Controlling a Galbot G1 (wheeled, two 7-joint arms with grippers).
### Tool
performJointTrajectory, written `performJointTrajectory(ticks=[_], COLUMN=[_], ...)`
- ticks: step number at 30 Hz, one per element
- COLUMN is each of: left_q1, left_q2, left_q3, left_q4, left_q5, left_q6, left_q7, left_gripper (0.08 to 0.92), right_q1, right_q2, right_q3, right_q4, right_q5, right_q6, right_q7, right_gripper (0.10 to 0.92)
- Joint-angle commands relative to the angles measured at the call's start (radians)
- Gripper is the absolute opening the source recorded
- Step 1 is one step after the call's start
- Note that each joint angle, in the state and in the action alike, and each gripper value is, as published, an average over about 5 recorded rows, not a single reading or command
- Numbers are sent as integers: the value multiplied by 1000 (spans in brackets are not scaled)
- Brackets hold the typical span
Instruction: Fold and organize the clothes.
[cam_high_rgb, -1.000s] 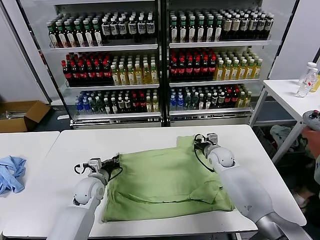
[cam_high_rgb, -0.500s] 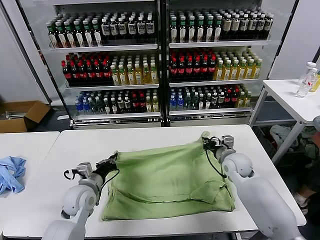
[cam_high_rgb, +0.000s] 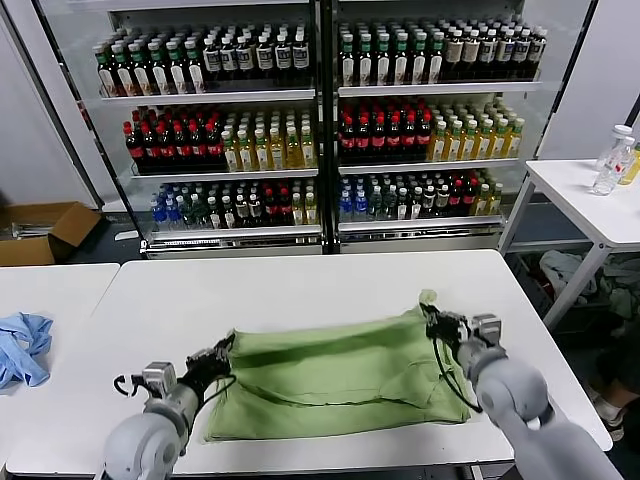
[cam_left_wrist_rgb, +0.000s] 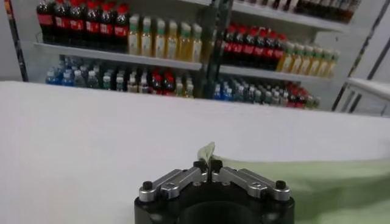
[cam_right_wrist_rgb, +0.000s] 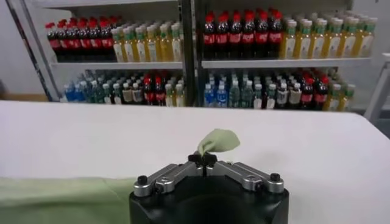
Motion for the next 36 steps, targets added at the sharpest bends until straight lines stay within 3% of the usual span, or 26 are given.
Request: performJointTrajectory(ticks=[1,5,10,15,20,27,30,36], left_q1=[140,152,198,193,177,213,222,211], left_q2=[-8,-40,-126,-221,-267,-276,-275,-239], left_q3=[7,21,51,71,80,110,113,77], left_q4=[-72,-86,-100,1,65,37,32,41], left_q5=[181,207,307,433,469,359,320,220], left_q6=[-10,-77,-187,-242,-229,-231,-228,-214], left_q7=[15,-37,-187,-300,-317,-261,-233,-199], left_gripper=[89,130,276,414,561,748,731,563], right_q1=[-244,-240,-273,-305,-316,-316,-313,-312], right_q2=[20,44,54,58,59,51,51,52], right_q3=[92,75,83,90,88,95,96,102], right_q4=[122,124,155,163,168,176,177,181], right_q5=[-99,-127,-141,-161,-167,-160,-158,-156], right_q6=[-27,-29,-18,-8,-7,-7,-6,-6], right_q7=[16,20,17,13,12,11,12,13], right_gripper=[110,182,328,476,614,799,819,823])
